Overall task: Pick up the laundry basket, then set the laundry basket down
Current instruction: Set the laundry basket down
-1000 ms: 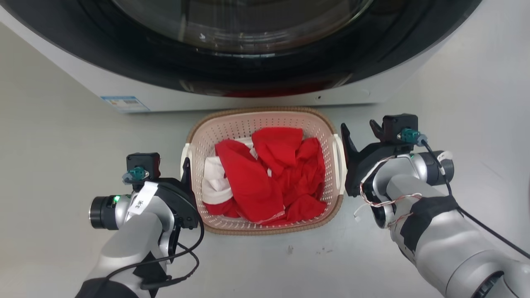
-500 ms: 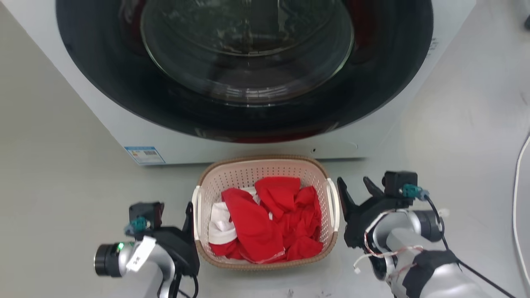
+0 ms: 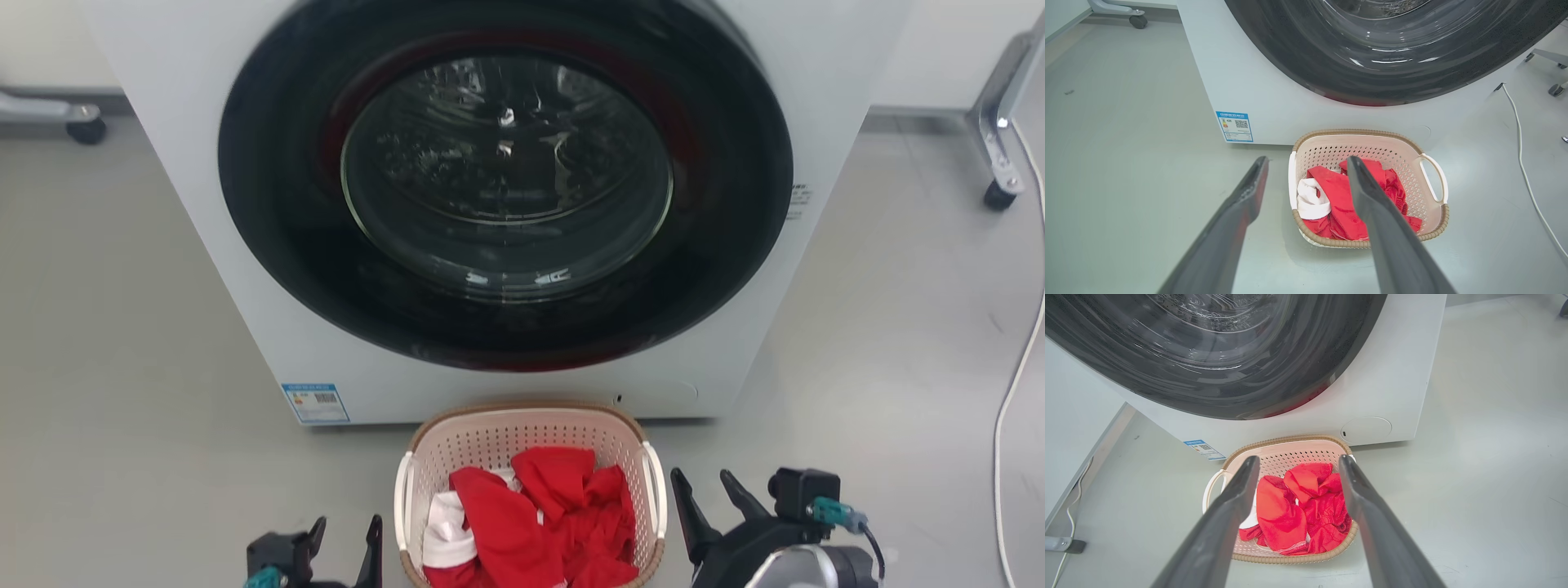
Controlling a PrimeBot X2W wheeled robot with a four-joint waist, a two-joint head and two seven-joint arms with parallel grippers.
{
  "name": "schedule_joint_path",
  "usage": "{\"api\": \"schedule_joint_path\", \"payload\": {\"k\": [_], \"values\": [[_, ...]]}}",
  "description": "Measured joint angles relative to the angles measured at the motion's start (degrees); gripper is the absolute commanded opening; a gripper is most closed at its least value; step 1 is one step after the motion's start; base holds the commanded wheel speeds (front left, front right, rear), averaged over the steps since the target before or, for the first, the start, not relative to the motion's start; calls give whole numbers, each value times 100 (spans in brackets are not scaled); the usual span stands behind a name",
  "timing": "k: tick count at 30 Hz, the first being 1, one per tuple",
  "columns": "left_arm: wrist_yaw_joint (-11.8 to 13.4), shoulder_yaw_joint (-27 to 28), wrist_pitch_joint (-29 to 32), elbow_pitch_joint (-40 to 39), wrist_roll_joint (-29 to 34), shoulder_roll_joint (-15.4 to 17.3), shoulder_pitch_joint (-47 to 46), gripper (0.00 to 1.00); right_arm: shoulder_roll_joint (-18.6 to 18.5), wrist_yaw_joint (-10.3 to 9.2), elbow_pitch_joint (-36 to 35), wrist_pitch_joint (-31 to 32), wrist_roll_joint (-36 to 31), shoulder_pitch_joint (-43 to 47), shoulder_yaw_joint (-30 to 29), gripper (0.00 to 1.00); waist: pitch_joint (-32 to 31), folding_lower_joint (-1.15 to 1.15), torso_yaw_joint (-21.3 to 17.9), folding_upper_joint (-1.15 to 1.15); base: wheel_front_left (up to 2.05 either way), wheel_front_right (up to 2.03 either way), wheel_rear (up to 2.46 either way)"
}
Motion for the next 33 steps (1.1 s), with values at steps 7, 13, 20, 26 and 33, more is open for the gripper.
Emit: {"api": "schedule_joint_path", "payload": {"k": [7, 13, 20, 26, 33], "values": [[0, 703, 0, -868, 474, 82, 885, 100, -190, -48, -1056, 0, -527, 809, -547, 100, -435, 0, 27, 0, 0, 0, 0], [0, 1298, 0, -1597, 957, 24, 1405, 100, -245, -49, -1718, 0, -1127, 1396, -1224, 100, -573, 0, 9, 0, 0, 0, 0], [1, 1786, -1, -2385, 1494, -144, 1883, 100, -237, -49, -2418, 0, -1874, 2012, -1946, 100, -605, 1, -44, 1, 0, 0, 0], [1, 2012, -1, -2846, 1767, -275, 2166, 100, -143, -49, -2861, 0, -2319, 2359, -2335, 100, -599, 1, -80, 1, 0, 0, 0], [0, 2212, -1, -3379, 2151, -379, 2358, 100, 64, -49, -3433, -1, -2925, 2631, -2695, 100, -562, 1, -125, 1, 0, 0, 0]]}}
